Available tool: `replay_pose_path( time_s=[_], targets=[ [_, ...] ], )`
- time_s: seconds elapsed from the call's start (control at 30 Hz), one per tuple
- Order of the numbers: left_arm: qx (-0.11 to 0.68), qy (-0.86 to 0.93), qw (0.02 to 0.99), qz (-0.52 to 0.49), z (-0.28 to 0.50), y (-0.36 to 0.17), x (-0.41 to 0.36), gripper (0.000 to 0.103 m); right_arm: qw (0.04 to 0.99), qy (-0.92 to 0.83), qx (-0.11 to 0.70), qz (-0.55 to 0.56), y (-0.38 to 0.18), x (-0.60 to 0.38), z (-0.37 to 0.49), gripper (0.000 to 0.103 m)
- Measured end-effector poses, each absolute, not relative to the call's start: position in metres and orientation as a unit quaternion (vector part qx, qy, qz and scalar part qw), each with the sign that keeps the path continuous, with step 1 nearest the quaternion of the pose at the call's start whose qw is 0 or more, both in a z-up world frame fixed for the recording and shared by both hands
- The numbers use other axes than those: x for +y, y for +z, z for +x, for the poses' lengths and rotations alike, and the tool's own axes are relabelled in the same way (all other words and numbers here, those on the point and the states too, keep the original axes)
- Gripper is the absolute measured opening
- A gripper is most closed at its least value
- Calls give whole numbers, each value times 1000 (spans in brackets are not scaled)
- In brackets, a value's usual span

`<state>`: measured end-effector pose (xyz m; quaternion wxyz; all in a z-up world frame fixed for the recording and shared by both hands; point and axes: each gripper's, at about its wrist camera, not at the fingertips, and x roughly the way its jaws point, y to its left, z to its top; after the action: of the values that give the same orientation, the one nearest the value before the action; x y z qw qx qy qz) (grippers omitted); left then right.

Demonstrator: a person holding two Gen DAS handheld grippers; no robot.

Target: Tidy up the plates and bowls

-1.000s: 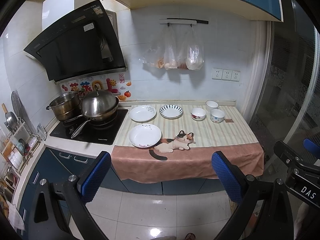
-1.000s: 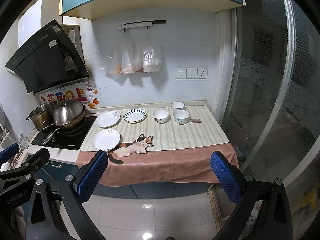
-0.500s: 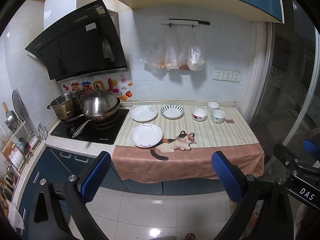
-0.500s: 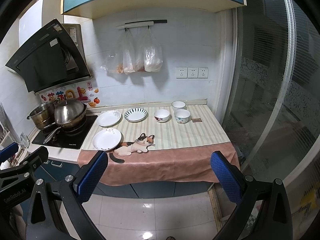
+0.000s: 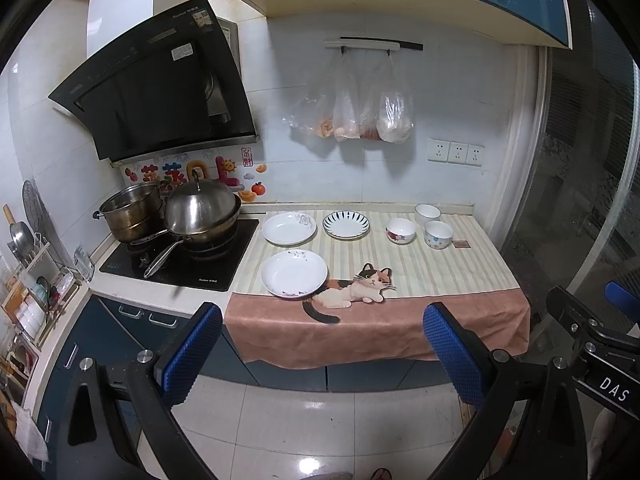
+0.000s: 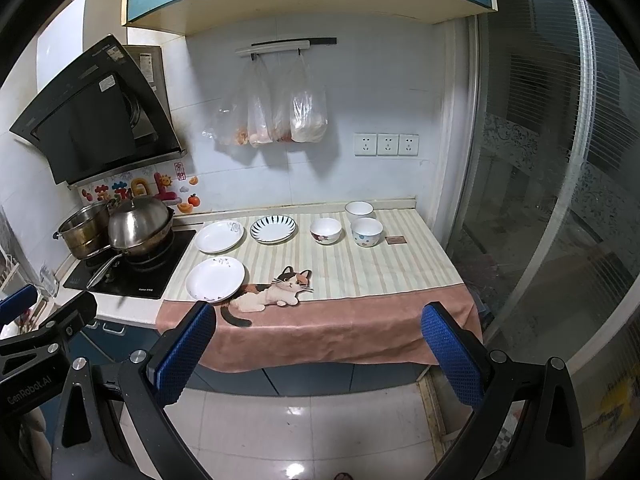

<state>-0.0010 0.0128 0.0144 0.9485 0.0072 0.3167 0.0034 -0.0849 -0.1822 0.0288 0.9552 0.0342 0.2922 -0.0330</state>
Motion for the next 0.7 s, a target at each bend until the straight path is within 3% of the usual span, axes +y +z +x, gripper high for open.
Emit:
replay_pose_path(
  time_s=[0.33, 0.7],
  targets=[
    [308, 9, 951, 19, 28, 2, 26, 103, 953, -22, 295, 63, 19, -176, -40, 103],
    [364, 80, 928, 23, 145, -76, 73, 103, 928, 26, 364, 78, -68, -156, 97, 103]
  ],
)
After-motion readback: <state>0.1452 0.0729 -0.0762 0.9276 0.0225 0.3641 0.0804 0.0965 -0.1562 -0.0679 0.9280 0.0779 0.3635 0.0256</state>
